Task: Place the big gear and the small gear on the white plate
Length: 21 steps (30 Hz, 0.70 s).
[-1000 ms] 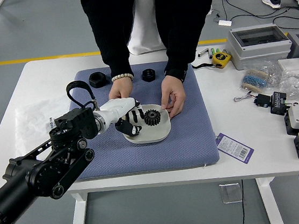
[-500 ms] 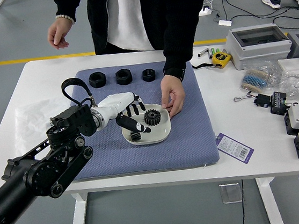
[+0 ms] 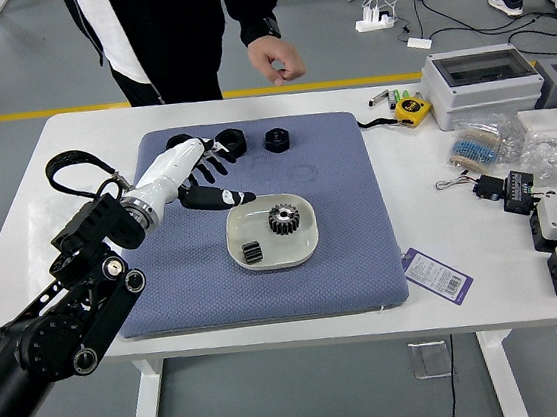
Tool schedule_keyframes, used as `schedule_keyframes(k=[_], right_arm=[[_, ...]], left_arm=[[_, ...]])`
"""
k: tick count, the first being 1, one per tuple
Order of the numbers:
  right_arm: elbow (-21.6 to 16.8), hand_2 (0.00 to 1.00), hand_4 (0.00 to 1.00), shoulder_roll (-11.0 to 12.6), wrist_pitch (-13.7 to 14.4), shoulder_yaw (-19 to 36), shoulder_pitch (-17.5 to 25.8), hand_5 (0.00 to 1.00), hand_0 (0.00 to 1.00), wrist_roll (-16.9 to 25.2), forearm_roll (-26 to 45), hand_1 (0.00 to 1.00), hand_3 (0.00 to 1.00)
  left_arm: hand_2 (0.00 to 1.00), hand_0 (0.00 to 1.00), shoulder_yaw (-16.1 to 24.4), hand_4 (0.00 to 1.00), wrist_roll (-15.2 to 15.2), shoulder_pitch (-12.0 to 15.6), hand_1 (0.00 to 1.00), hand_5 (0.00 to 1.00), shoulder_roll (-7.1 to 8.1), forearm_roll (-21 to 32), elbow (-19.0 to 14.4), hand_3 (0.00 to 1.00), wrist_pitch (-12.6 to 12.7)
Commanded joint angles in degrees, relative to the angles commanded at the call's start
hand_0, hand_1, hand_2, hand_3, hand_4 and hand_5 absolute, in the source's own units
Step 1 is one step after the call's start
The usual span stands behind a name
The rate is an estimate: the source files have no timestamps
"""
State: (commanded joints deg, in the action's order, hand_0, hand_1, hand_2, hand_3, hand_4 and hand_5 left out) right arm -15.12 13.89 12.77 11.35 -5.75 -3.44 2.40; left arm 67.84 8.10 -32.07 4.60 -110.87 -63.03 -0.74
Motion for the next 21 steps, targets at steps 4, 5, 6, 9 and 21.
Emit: schedule_keyframes(k=[4,5,6,9,21], right_arm=[[0.02,0.739,0.805,0.04,-0.10,-0.12,-0.03,0.717,0.683,0.10,0.16,0.657,0.591],[0.03,0.739,0.805,0.04,-0.10,-0.14,-0.05,0.717,0.683,0.11,0.20,0.657,0.591],[0.05,0.739,0.805,0.04,-0.10,-0.21,-0.11,0.717,0.683,0.16,0.30,0.657,0.591],[0.09,0.738,0.804,0.06,-0.12,-0.39,-0.23,0.714,0.683,0.33,0.69,0.657,0.590],[0.16,0.738,0.803,0.09,-0.23,-0.70,-0.36,0.711,0.683,0.54,1.03,0.655,0.590]], left_arm=[[0.540,0.324,5.86,0.857,-0.39,3.45,0.450,0.346,-1.31,0.07,-0.37,0.586,2.36],[0.540,0.324,6.59,0.857,-0.62,3.89,0.450,0.346,-1.57,0.35,-0.49,0.586,2.71],[0.540,0.324,8.63,0.857,-1.38,5.26,0.450,0.346,-2.40,1.61,-0.86,0.586,3.86],[0.540,0.342,13.12,0.833,-3.56,8.15,0.455,0.334,-3.75,5.40,-2.03,0.590,6.87],[0.591,0.467,21.68,0.845,-9.18,14.34,0.537,0.415,-4.60,28.81,-3.75,0.602,7.98]])
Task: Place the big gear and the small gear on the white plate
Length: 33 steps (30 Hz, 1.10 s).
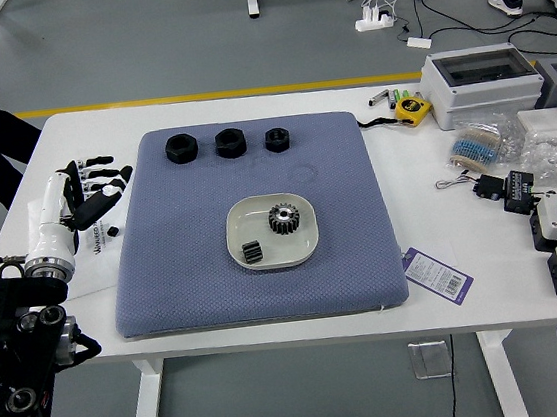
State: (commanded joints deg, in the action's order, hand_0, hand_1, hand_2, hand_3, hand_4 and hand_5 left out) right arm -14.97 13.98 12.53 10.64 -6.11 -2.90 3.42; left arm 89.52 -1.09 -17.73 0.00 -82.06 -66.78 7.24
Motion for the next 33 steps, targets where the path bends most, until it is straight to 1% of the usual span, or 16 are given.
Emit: schedule_keyframes(k=[3,5,6,9,11,12,13,17,18,24,25,30,31,33], right_arm=[[0.03,0.738,0.803,-0.03,0.00,0.00,0.10,0.711,0.683,-0.02,0.01,0.655,0.590],[0.05,0.738,0.803,-0.04,0.00,0.01,0.14,0.711,0.683,-0.05,-0.04,0.655,0.590],[0.06,0.738,0.802,-0.04,0.01,0.02,0.16,0.711,0.682,-0.06,-0.08,0.655,0.589],[0.08,0.738,0.802,-0.05,0.01,0.02,0.19,0.711,0.682,-0.07,-0.13,0.655,0.589],[0.10,0.738,0.802,-0.05,0.01,-0.08,0.20,0.711,0.682,0.00,0.07,0.655,0.589],[0.10,0.738,0.802,-0.06,0.01,-0.11,0.20,0.710,0.683,0.02,0.15,0.655,0.589],[0.10,0.738,0.802,-0.06,0.02,-0.14,0.19,0.710,0.683,0.04,0.15,0.655,0.589],[0.12,0.738,0.802,-0.06,0.00,-0.18,0.18,0.710,0.683,0.08,0.27,0.655,0.589],[0.12,0.738,0.803,-0.06,0.00,-0.19,0.17,0.710,0.683,0.08,0.27,0.655,0.589],[0.13,0.738,0.803,-0.09,-0.01,-0.09,0.17,0.710,0.683,-0.04,0.02,0.655,0.589],[0.13,0.738,0.803,-0.10,-0.01,-0.08,0.18,0.710,0.682,-0.05,-0.02,0.656,0.589],[0.13,0.738,0.803,-0.14,-0.01,-0.03,0.23,0.710,0.682,-0.11,-0.11,0.656,0.589],[0.13,0.738,0.804,-0.15,0.00,-0.02,0.23,0.710,0.683,-0.12,-0.12,0.656,0.590],[0.13,0.738,0.804,-0.16,-0.01,-0.03,0.23,0.710,0.683,-0.13,-0.12,0.656,0.590]], left_arm=[[0.591,0.467,1.08,0.845,0.43,1.58,0.537,0.415,0.00,6.87,-0.89,0.602,-2.24],[0.591,0.467,1.59,0.845,0.43,2.30,0.537,0.415,0.00,10.03,-1.34,0.602,-3.39],[0.658,0.539,1.85,0.864,0.35,2.76,0.570,0.595,0.00,11.28,-1.68,0.648,-3.98],[0.658,0.539,2.27,0.864,-0.08,3.60,0.570,0.595,0.00,12.86,-2.33,0.648,-4.83],[0.658,0.539,2.46,0.864,-0.46,4.22,0.570,0.595,0.00,14.79,-2.74,0.648,-5.19],[0.685,0.652,2.50,0.843,-0.58,4.39,0.595,0.678,0.00,15.48,-2.84,0.688,-5.24],[0.685,0.652,2.61,0.843,-0.94,4.71,0.595,0.678,0.00,16.36,-2.99,0.688,-5.39],[0.685,0.652,2.63,0.843,-2.16,5.43,0.595,0.678,0.00,18.92,-3.20,0.688,-5.74],[0.697,0.682,2.58,0.825,-2.28,5.57,0.622,0.781,0.00,19.55,-3.18,0.720,-5.95],[0.697,0.682,2.64,0.825,-1.76,5.93,0.622,0.781,0.00,20.78,-3.09,0.720,-7.24],[0.725,0.704,2.66,0.818,-1.70,5.97,0.696,0.998,0.00,20.90,-3.10,0.747,-7.43],[0.725,0.704,2.74,0.818,-1.86,6.12,0.696,0.998,0.00,22.00,-3.16,0.747,-8.28],[0.773,0.767,2.79,0.820,-1.91,6.17,0.760,0.998,0.00,22.26,-3.22,0.770,-8.40],[0.773,0.767,2.83,0.820,-1.90,6.23,0.760,0.998,0.00,22.44,-3.25,0.770,-8.47]])
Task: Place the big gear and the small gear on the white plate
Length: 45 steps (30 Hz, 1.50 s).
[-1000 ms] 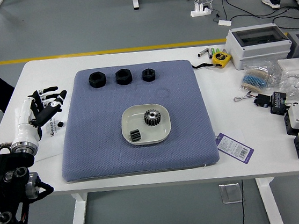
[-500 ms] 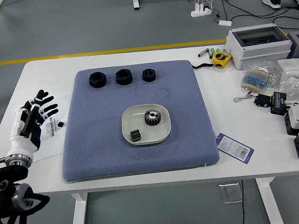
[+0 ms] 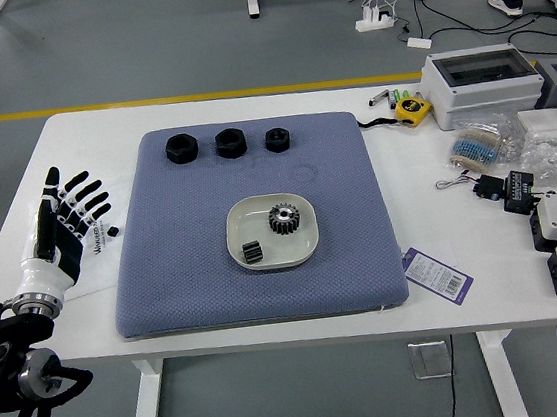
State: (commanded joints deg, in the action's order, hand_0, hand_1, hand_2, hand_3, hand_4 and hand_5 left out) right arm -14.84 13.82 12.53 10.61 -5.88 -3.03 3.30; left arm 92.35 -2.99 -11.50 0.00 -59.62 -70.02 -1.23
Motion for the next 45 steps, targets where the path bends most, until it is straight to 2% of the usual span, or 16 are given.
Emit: schedule_keyframes(k=[9,10,33,45], right_arm=[[0.02,0.737,0.804,-0.06,0.04,0.09,0.22,0.710,0.683,-0.03,-0.14,0.657,0.590],[0.02,0.737,0.804,-0.06,0.05,0.09,0.24,0.710,0.683,-0.03,-0.14,0.656,0.591],[0.10,0.737,0.804,-0.38,0.21,0.49,1.19,0.710,0.684,-0.21,-0.70,0.655,0.593],[0.12,0.737,0.804,-0.34,0.13,-0.08,0.91,0.711,0.683,0.09,0.29,0.656,0.593]], left_arm=[[0.797,0.782,-0.28,0.827,-0.12,0.55,0.777,0.998,0.00,0.52,0.21,0.782,-0.28],[0.831,0.797,-0.29,0.836,-0.10,0.57,0.786,0.998,0.00,0.51,0.21,0.792,-0.28],[0.831,0.798,-0.94,0.849,1.43,1.71,0.787,0.998,0.00,-0.18,0.21,0.795,-1.96],[0.833,0.798,-0.82,0.856,1.21,1.26,0.785,0.998,0.00,-0.75,-0.12,0.794,-1.84]])
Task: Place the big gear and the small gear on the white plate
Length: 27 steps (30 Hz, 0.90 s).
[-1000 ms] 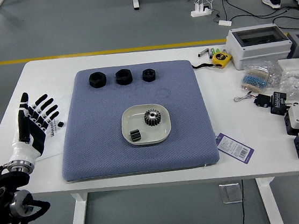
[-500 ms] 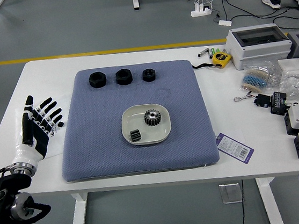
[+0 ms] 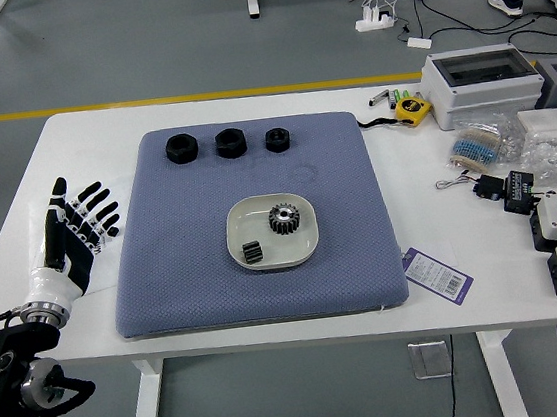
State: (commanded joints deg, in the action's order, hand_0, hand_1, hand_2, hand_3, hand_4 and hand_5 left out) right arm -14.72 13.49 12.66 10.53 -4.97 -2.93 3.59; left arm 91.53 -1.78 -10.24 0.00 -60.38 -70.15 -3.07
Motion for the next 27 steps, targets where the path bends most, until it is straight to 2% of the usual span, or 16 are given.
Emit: schedule_keyframes(k=[19,27], right_arm=[[-0.02,0.737,0.803,0.07,0.01,-0.14,-0.36,0.710,0.683,0.05,0.23,0.656,0.593],[-0.05,0.737,0.803,0.10,0.03,-0.07,-0.45,0.710,0.683,-0.01,0.05,0.656,0.593]], left_arm=[[0.832,0.799,0.06,0.860,-1.58,0.03,0.787,0.998,0.00,-5.23,-1.65,0.795,-0.21],[0.833,0.801,0.44,0.861,-1.23,-0.02,0.788,0.998,0.00,-7.35,-1.02,0.794,-0.49]])
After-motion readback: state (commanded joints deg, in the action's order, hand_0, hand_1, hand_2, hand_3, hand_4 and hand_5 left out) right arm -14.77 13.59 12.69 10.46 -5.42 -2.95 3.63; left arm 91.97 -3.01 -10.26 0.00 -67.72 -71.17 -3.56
